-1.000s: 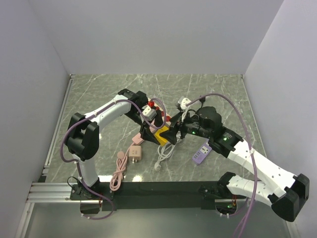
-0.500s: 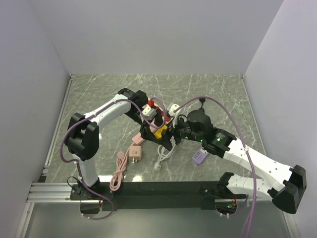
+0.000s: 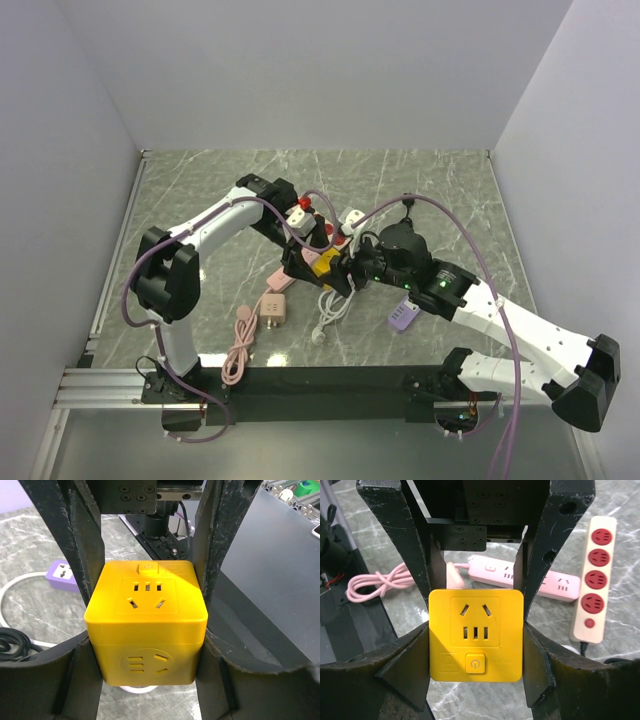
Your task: Insert the plug
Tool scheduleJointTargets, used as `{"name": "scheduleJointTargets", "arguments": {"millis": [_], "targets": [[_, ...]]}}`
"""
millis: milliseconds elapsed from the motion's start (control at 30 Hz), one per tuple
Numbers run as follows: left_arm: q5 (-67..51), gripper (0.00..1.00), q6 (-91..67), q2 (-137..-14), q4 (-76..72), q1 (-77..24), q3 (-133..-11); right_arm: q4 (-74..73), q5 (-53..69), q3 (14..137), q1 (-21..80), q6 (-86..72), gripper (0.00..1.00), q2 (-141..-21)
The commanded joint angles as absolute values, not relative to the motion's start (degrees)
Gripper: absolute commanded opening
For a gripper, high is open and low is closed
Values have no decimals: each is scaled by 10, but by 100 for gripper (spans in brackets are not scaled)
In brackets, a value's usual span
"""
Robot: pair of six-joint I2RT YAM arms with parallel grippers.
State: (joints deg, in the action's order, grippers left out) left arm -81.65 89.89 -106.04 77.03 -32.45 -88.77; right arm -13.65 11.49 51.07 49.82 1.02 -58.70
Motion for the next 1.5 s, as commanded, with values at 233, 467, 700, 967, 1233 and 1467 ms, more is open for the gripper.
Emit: {"name": "scheduleJointTargets", "arguments": {"millis": [233, 467, 700, 967, 1233, 1467], "targets": [[-867, 54, 881, -1061, 784, -301, -959, -139, -27, 506, 472, -25, 0, -505], [-854, 58, 846, -1058, 783, -272, -1005, -137, -31, 497, 457, -25, 0, -473], [-836, 88, 819, -1078, 776, -267, -1024, -126, -28, 483, 454, -33, 0, -448], [-826, 99, 716, -1059, 688, -267, -1013, -113, -40, 475, 448, -47, 0, -458], [-522, 99, 185, -897, 80, -302, -796, -71, -44, 472, 418, -77, 0, -507], [-299, 99, 37, -896, -29, -298, -770, -5, -46, 484, 395, -79, 0, -575]]}}
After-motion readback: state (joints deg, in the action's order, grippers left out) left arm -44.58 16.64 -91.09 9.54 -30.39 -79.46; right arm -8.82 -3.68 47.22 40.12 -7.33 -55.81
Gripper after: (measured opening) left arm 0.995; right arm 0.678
